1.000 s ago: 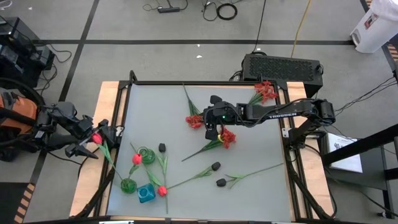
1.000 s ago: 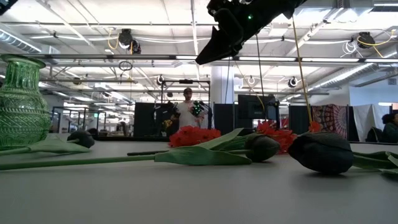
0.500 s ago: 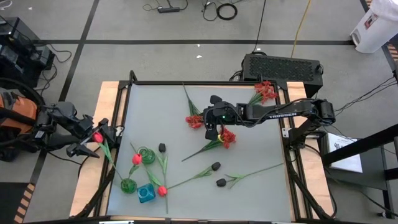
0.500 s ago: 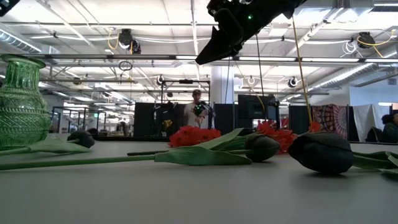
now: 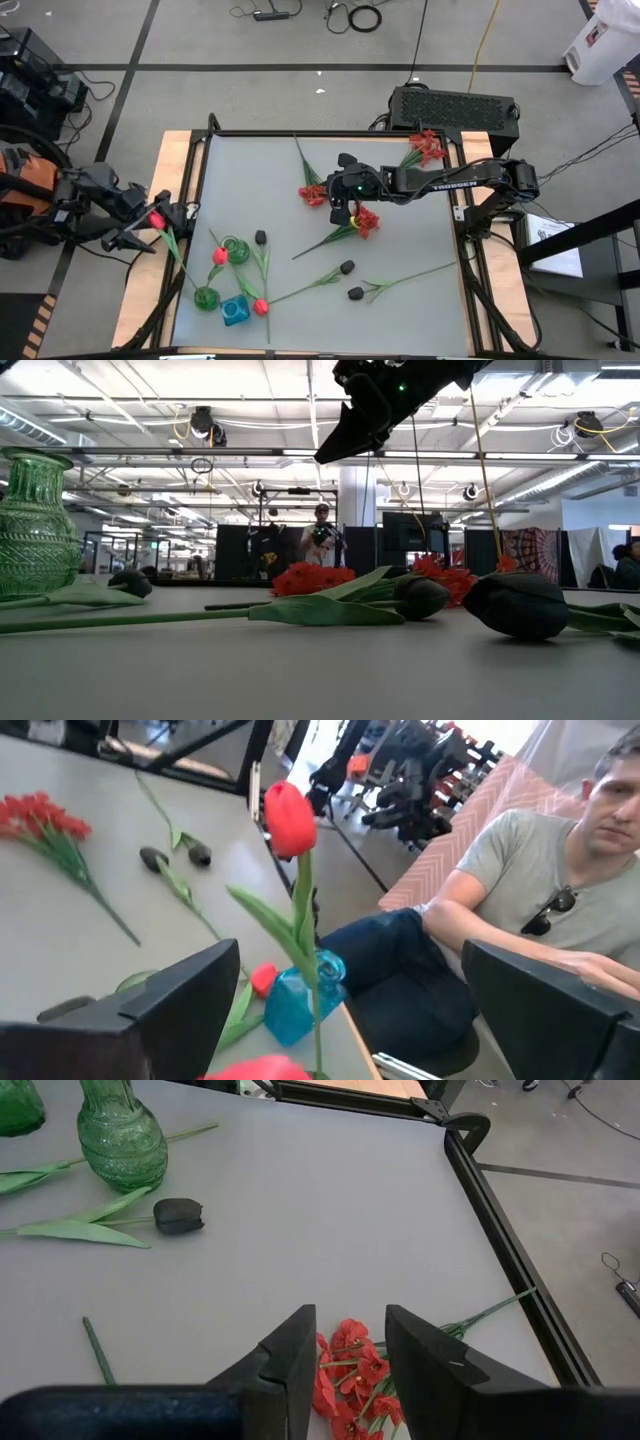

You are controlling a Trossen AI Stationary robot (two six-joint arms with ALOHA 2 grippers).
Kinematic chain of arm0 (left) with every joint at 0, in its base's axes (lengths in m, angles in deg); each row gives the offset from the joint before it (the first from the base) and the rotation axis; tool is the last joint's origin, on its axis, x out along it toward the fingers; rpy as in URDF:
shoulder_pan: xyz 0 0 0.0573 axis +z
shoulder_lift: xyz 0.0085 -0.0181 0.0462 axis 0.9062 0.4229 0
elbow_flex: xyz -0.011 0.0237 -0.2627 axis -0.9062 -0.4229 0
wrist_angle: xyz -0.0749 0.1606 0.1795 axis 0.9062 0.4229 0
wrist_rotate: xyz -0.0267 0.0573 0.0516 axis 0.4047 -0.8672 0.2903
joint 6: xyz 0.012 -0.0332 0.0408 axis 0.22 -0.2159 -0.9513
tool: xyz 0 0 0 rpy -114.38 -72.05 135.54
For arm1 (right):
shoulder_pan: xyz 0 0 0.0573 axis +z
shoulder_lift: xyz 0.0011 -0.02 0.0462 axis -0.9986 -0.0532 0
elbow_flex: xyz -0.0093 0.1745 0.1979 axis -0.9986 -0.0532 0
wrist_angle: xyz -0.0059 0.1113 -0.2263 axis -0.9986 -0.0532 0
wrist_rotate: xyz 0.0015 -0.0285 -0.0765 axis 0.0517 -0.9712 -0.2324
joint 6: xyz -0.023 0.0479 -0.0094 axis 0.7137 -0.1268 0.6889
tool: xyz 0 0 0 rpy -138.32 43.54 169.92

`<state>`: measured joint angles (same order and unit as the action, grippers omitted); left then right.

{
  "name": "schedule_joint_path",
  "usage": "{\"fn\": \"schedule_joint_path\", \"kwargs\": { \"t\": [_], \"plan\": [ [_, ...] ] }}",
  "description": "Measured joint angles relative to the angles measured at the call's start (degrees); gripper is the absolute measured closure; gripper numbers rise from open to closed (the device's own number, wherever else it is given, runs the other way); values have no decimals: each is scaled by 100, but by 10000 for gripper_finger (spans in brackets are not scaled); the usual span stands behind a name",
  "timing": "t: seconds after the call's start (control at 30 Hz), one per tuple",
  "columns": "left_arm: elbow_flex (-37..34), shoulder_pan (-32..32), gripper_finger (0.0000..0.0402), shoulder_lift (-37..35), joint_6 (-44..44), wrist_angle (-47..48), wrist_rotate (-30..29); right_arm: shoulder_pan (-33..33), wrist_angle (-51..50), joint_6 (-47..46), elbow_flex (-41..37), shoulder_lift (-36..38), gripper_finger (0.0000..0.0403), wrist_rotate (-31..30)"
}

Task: Sort flowers into vase by color
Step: Put the right light orange flower into the bottom green vase

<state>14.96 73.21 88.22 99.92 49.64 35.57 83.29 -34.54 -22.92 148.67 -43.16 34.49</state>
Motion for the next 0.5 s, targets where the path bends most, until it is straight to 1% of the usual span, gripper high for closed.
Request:
{"fn": "schedule_joint_path", "kwargs": {
  "t": [0.17,0.33,0.5],
  "plan": [
    [384,0,14,0,-4,31,0,0,0,0,-2,0,289,-1],
    [615,-2,14,0,-64,281,-26,1,2,0,-2,0,289,0],
    [674,0,14,-2,-372,504,-410,0,0,0,-2,0,289,0]
  ]
}}
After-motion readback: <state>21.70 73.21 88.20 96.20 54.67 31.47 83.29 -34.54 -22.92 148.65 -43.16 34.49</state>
